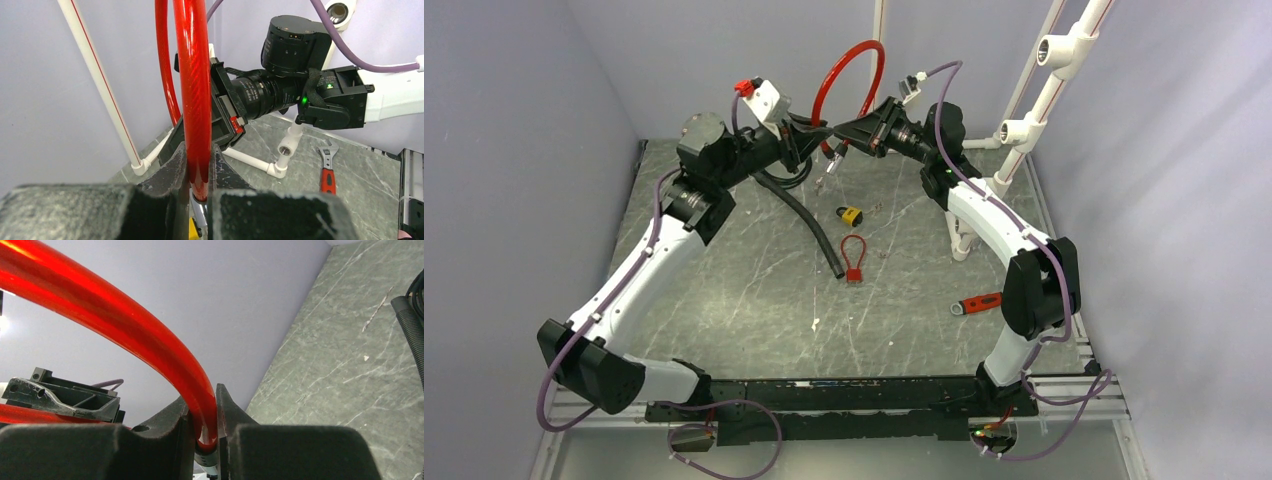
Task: Lock with the key
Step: Lock the lock.
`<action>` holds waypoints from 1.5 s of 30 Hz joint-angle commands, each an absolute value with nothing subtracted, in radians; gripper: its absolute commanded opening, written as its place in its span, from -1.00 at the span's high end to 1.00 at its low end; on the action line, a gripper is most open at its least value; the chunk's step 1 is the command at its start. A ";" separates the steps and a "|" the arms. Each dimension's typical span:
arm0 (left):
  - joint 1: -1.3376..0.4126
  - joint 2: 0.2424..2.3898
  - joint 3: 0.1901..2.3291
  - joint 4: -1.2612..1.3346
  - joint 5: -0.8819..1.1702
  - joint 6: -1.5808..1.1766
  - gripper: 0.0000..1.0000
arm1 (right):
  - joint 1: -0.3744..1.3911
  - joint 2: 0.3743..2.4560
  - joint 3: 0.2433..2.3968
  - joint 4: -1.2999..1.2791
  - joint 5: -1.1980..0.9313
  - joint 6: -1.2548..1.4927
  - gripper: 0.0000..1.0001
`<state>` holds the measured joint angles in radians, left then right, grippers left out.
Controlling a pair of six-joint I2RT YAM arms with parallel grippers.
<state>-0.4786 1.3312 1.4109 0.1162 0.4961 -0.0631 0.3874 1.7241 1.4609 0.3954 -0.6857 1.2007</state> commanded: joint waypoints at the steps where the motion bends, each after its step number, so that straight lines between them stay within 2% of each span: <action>1: -0.492 1.334 1.408 0.164 0.545 -0.016 1.00 | 0.393 1.707 1.490 0.440 -0.684 1.249 1.00; 8: -0.491 1.297 1.293 0.118 0.481 0.122 1.00 | 0.380 1.709 1.495 0.417 -0.678 1.268 1.00; 13: -0.491 1.255 1.151 0.304 0.504 0.105 1.00 | 0.378 1.720 1.508 0.416 -0.669 1.288 1.00; 21: -0.491 1.331 1.191 0.269 0.487 0.007 1.00 | 0.391 1.727 1.514 0.439 -0.679 1.292 1.00; 28: -0.476 1.389 1.282 0.058 0.380 -0.149 0.97 | 0.387 1.714 1.511 0.447 -0.673 1.263 1.00; 32: -0.472 1.398 1.273 0.078 0.431 -0.154 0.81 | 0.387 1.716 1.503 0.458 -0.669 1.269 1.00; 37: -0.472 1.434 1.335 0.002 0.432 -0.107 0.75 | 0.383 1.716 1.506 0.456 -0.669 1.254 1.00; 41: -0.471 1.454 1.371 -0.040 0.452 -0.109 0.58 | 0.383 1.716 1.503 0.462 -0.670 1.238 1.00; 45: -0.469 1.500 1.449 -0.114 0.473 -0.121 0.59 | 0.383 1.715 1.502 0.477 -0.675 1.220 1.00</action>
